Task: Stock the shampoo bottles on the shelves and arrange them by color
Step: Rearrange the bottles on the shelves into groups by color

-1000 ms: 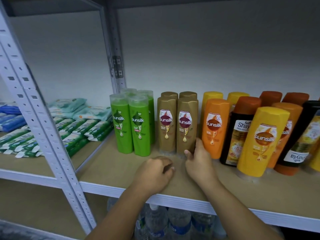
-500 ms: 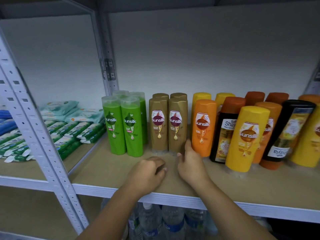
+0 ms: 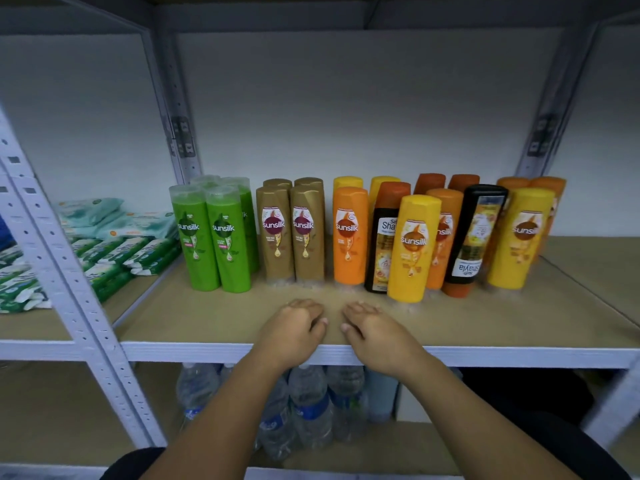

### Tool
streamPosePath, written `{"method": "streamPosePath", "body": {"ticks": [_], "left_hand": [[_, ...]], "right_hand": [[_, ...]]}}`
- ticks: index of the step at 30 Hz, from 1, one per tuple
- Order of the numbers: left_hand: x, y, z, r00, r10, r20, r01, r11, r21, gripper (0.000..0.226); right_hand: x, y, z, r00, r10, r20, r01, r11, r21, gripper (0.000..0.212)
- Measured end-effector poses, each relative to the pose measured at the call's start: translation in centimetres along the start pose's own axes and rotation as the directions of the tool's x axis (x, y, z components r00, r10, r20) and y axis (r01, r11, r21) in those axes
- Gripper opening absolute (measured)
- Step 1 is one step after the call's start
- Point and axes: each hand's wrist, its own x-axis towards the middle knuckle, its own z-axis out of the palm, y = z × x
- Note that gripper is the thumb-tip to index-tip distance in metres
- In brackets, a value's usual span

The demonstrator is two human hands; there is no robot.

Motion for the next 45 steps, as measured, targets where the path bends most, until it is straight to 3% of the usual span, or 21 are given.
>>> {"method": "streamPosePath", "body": {"ticks": [5,13,24,30,34,39,45], "left_hand": [[-0.6,2.2,0.5,1.0,0.005,-0.005,-0.005,1.0,0.019,0.037],[-1.1,6.1,2.6,0.994,0.042,-0.104,-0.038,0.999,0.037,0.035],[-0.2,6.7,2.0,0.988,-0.04,-0.147,0.026,0.995,-0.096,0.03],[2.7,6.8,-3.4,0.964,-0.001,-0.265,-0.031,0.993,-0.117,0.041],[6.2,7.7,-9.0,0.93,0.075,-0.359,-0.091,0.995,-0.027,0.046],[10.7,8.6,-13.6,0.942,0.077,-0.326,-0.05,0.995,0.09,0.059],[14.4,8.9,-14.6,0.991,0.057,-0.121,-0.019,0.955,0.295,0.072]], "right_hand": [[-2.2,1.6,-1.0,1.0,0.005,-0.008,-0.005,1.0,-0.004,0.046],[-4.1,3.4,-2.4,0.992,0.04,-0.119,-0.034,0.998,0.051,0.03],[-4.2,4.3,-3.2,0.99,0.028,-0.141,-0.031,0.999,-0.019,0.033],[-2.9,3.5,-9.7,0.915,-0.005,-0.404,0.064,0.989,0.134,0.039],[-0.8,2.1,-16.1,0.841,-0.041,-0.539,0.074,0.996,0.04,0.038],[3.2,0.5,-21.7,0.913,0.092,-0.397,-0.166,0.974,-0.156,0.048],[7.6,0.0,-22.6,0.955,0.265,-0.133,-0.288,0.935,-0.206,0.058]]}}
